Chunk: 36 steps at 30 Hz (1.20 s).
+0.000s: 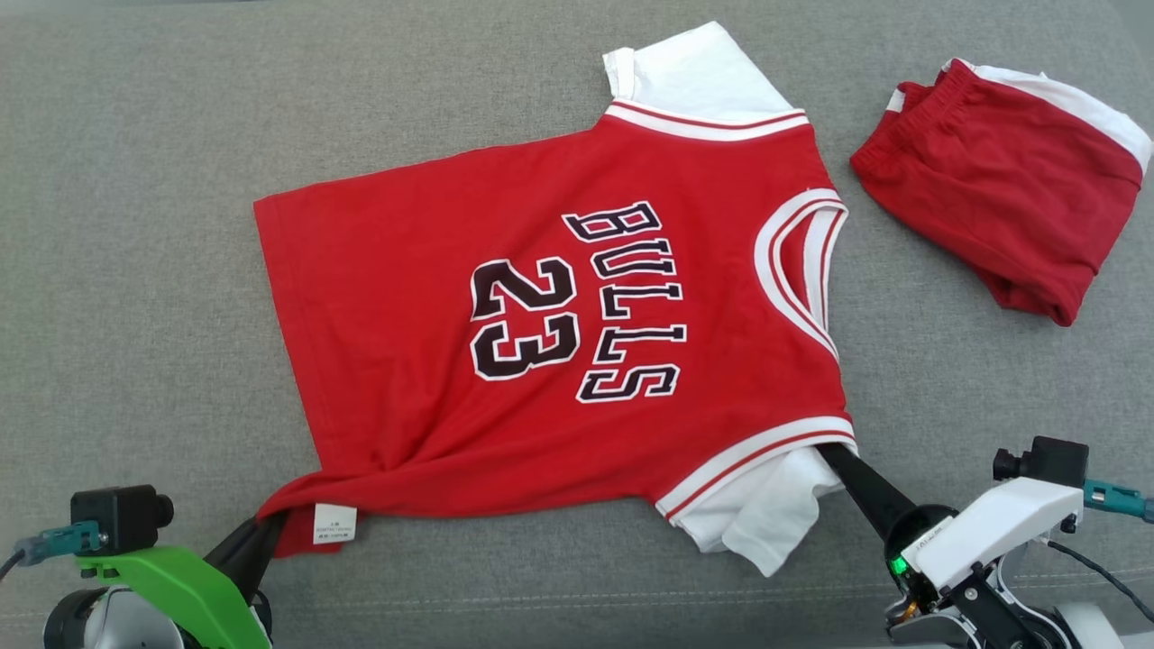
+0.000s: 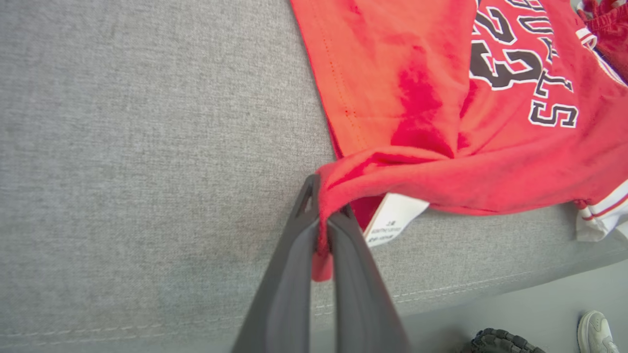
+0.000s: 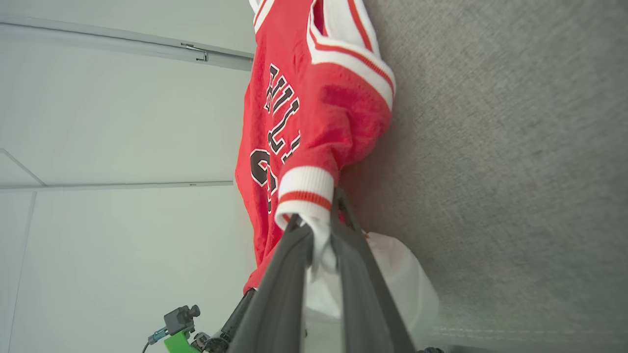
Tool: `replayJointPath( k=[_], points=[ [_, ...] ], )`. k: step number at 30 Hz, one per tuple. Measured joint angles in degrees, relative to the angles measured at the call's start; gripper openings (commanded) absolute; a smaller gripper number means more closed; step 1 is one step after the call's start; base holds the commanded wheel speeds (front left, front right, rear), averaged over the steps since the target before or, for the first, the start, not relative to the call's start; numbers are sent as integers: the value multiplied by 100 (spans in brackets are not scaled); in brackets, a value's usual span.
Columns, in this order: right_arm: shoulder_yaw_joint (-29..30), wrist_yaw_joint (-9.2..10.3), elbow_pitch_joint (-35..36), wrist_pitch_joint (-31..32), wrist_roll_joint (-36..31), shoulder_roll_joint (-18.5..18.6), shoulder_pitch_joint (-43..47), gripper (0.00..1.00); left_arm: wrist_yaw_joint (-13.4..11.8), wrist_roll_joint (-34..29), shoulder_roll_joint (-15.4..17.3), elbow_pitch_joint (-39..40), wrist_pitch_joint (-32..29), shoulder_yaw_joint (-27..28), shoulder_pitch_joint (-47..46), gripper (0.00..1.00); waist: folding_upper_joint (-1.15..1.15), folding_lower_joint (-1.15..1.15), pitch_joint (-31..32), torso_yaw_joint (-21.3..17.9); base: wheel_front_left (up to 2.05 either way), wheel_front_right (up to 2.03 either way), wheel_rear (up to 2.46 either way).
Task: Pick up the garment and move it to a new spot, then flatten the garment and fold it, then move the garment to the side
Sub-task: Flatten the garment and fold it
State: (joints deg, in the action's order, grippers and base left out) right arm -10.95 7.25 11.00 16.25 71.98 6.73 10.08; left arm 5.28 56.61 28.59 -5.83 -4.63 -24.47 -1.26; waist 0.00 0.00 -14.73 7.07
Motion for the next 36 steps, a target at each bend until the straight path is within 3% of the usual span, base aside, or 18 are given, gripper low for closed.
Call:
replayJointPath(
  k=[11,24,25,26,28,29,30,36],
  points=[
    [-19,-1,190,545,-105,457,10,0,11,398,182,207,-912,-316,40,0,0,0,-141,-100,0,0,0],
    [426,-1,122,843,-387,888,15,0,24,637,289,428,-1257,-253,39,0,0,0,-270,-40,0,0,0],
    [425,-1,111,858,-405,892,15,5,24,650,292,436,-1283,-253,39,10,0,0,-274,-34,0,0,0],
    [424,-1,99,858,-406,891,15,23,22,666,296,443,-1296,-253,39,21,0,0,-278,-30,0,0,0],
    [405,-1,81,880,-409,887,16,47,-8,677,294,449,-1298,-253,40,47,0,0,-286,-21,0,0,0],
    [392,-1,74,900,-420,878,16,82,-8,684,291,457,-1298,-253,42,100,0,0,-290,-18,0,0,0],
    [379,-1,65,904,-428,864,16,99,-8,725,275,470,-1298,-250,46,100,0,0,-293,-17,0,0,0],
    [291,-1,62,950,-467,812,19,100,-8,1000,31,578,-1304,-357,271,100,0,0,-306,-66,0,0,0]
  ],
)
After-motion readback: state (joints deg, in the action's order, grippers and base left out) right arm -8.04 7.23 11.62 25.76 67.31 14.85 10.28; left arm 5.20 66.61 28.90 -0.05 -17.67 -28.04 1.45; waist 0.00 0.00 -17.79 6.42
